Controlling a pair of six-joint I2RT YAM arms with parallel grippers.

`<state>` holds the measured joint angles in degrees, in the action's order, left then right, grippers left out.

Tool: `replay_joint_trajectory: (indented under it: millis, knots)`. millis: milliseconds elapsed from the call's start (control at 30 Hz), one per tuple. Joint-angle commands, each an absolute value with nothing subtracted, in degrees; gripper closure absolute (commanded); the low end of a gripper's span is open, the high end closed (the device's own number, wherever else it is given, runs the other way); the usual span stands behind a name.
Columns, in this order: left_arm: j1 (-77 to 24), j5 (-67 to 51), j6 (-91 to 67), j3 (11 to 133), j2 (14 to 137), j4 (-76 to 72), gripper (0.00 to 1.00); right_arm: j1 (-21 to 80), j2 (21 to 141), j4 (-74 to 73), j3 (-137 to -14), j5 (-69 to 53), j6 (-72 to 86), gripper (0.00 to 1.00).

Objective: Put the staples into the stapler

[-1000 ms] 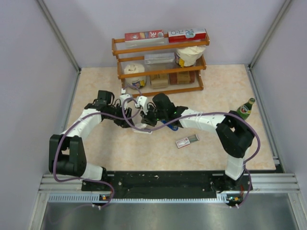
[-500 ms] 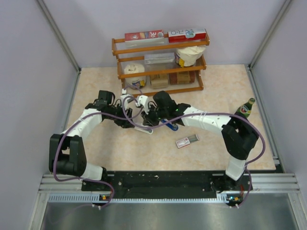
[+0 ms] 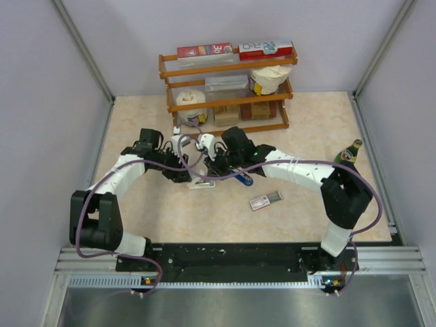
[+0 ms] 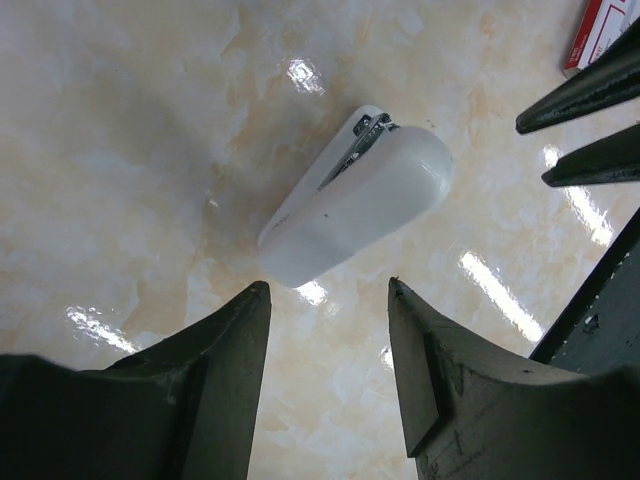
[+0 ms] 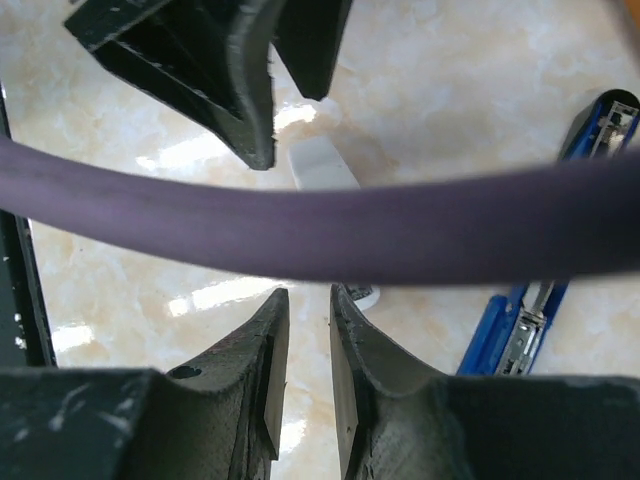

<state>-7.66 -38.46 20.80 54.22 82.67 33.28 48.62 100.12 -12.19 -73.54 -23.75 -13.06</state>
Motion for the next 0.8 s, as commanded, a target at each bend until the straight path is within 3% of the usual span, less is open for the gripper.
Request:
replay_joint_trajectory:
  millis: [0, 367, 767]
  knots:
    - [-8.0, -39.1, 22.8, 55.6, 82.3, 33.2, 0.43, 45.3, 95.8, -11.9, -72.6, -23.6, -14.3, 0.77]
    - [-11.0, -44.6, 38.2, 63.5, 87.2, 41.5, 0.2, 32.9, 87.0, -14.7, -65.7, -23.2, -17.7, 0.71]
    - [-15.1, -44.7, 54.3, 70.3, 95.4, 51.2, 0.18, 21.1, 86.2, -15.2, -61.8, -26.1, -15.6, 0.69]
